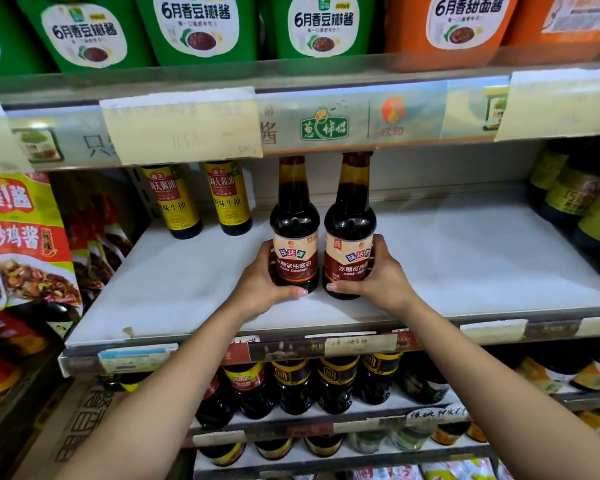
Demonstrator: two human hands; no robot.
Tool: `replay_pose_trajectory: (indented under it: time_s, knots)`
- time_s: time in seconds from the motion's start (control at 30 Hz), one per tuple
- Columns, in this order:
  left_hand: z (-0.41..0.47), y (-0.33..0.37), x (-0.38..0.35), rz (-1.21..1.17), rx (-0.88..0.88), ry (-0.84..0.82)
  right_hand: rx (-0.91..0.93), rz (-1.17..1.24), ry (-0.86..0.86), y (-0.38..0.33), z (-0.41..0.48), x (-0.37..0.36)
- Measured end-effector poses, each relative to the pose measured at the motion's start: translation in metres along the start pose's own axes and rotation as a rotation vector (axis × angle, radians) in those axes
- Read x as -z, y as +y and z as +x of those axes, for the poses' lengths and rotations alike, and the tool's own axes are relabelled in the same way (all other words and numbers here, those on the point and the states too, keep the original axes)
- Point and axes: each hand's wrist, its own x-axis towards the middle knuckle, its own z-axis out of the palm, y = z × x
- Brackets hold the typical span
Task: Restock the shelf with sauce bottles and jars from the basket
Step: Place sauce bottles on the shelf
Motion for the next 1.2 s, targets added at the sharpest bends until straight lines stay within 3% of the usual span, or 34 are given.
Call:
replay_pose_trajectory:
  time_s: [0.27, 1.2]
  knots:
    - [-0.002, 0.002, 0.001, 0.037, -0.005, 0.027, 0.002, -0.04, -0.059, 0.004, 0.0, 0.005]
    - [0.078, -0.003, 0.006, 0.089, 0.034, 0.181, -0.059, -0.008, 0.057, 0.014, 0.097, -0.023]
